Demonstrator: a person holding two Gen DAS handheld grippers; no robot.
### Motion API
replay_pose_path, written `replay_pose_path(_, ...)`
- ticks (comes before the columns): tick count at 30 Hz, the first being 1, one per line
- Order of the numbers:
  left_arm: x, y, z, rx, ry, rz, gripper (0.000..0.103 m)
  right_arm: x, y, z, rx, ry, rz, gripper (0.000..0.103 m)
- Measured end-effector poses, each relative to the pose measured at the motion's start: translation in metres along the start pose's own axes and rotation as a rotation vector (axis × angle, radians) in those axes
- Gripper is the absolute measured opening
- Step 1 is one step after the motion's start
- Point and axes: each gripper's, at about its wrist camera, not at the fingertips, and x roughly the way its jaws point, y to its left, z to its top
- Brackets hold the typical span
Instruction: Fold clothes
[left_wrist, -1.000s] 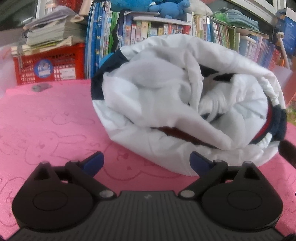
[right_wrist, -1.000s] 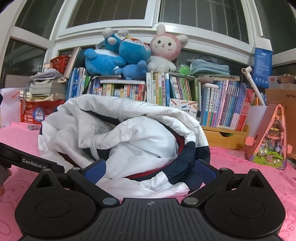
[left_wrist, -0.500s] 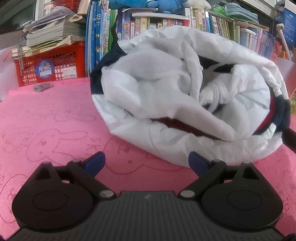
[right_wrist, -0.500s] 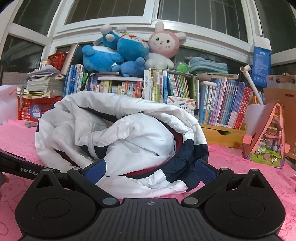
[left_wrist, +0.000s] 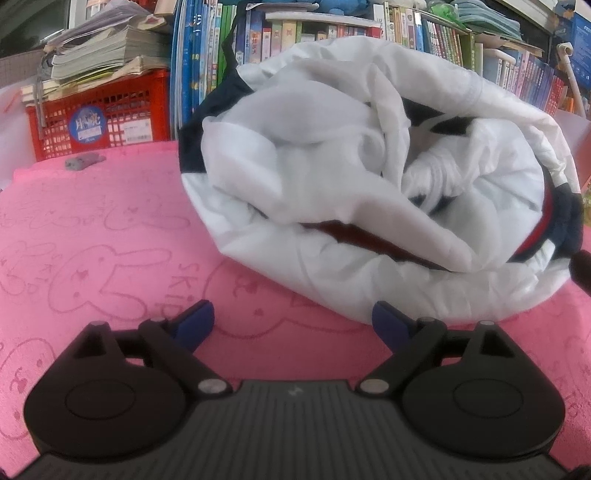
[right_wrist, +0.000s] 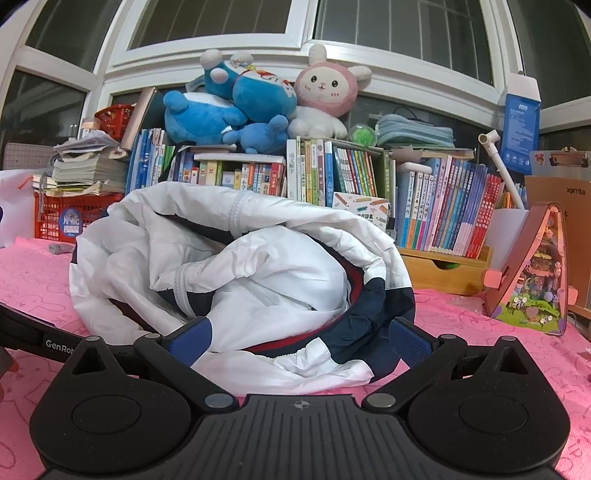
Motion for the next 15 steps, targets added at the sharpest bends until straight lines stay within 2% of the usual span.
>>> replay_pose_path(5, 0.002, -0.001, 0.001, 0.006, 0.005, 0.004, 0.094, 0.003, -0.003, 0.001, 0.013, 0.019, -0.013, 0.103)
replay_pose_path(7, 0.002, -0.002, 0.001, 0.012, 0.007, 0.006, 0.095, 0.011, -0.011, 0.003, 0.042, 0.051, -0.003, 0.099)
replay_pose_path(9, 0.003, -0.003, 0.000, 0.015, 0.009, 0.007, 0.096, 0.020, -0.022, 0.010, 0.060, 0.053, -0.031, 0.096)
replay_pose_path(12, 0.004, -0.005, 0.000, 0.026, 0.014, 0.008, 0.098, 0.040, -0.037, 0.025, 0.048, 0.057, -0.104, 0.085)
replay_pose_path(13, 0.004, -0.006, 0.000, 0.029, 0.016, 0.009, 0.098, 0.048, -0.039, 0.029, 0.030, 0.064, -0.122, 0.078)
replay_pose_path(15, 0.005, -0.006, -0.001, 0.033, 0.017, 0.009, 0.098, 0.070, -0.038, 0.036, -0.065, 0.081, -0.157, 0.076)
